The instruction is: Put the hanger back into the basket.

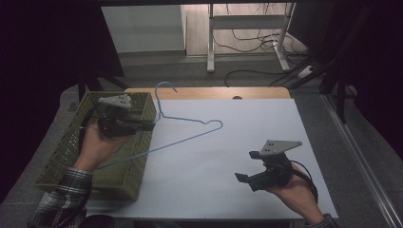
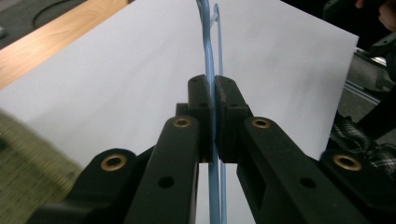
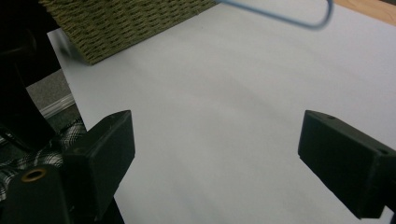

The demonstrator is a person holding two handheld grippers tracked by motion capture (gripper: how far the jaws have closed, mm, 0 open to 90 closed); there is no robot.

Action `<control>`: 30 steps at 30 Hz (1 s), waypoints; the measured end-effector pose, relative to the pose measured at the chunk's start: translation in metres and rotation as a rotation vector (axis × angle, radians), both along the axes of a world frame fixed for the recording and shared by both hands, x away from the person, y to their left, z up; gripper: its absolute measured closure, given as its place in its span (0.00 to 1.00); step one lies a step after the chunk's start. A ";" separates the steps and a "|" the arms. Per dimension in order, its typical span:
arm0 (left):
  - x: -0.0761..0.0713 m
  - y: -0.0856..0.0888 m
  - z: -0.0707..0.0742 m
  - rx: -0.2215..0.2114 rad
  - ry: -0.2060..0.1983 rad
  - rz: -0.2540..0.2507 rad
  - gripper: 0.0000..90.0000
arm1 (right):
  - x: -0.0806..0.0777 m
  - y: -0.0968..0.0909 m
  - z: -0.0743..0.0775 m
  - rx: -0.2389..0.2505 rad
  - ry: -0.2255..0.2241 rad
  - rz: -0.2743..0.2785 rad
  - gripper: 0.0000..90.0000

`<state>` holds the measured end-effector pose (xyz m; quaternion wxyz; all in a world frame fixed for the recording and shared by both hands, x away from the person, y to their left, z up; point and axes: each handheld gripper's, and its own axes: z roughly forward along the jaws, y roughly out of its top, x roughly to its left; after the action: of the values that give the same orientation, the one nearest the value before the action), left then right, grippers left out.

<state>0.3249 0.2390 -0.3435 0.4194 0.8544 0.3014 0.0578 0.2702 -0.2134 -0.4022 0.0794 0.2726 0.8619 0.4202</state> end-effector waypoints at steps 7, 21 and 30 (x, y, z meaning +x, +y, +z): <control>-0.011 0.049 0.000 -0.009 -0.011 0.119 0.97 | -0.003 -0.006 -0.004 0.005 0.011 -0.007 0.11; -0.037 0.128 -0.001 -0.070 -0.058 0.339 0.97 | -0.006 -0.012 -0.011 0.004 0.026 -0.023 0.10; -0.047 0.167 -0.013 -0.097 -0.072 0.467 0.97 | -0.008 -0.020 -0.014 0.004 0.038 -0.046 0.10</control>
<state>0.2778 0.4060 -0.3570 0.4458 0.7377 0.4779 0.1691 0.2627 -0.2332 -0.4163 0.0720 0.3006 0.8559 0.4147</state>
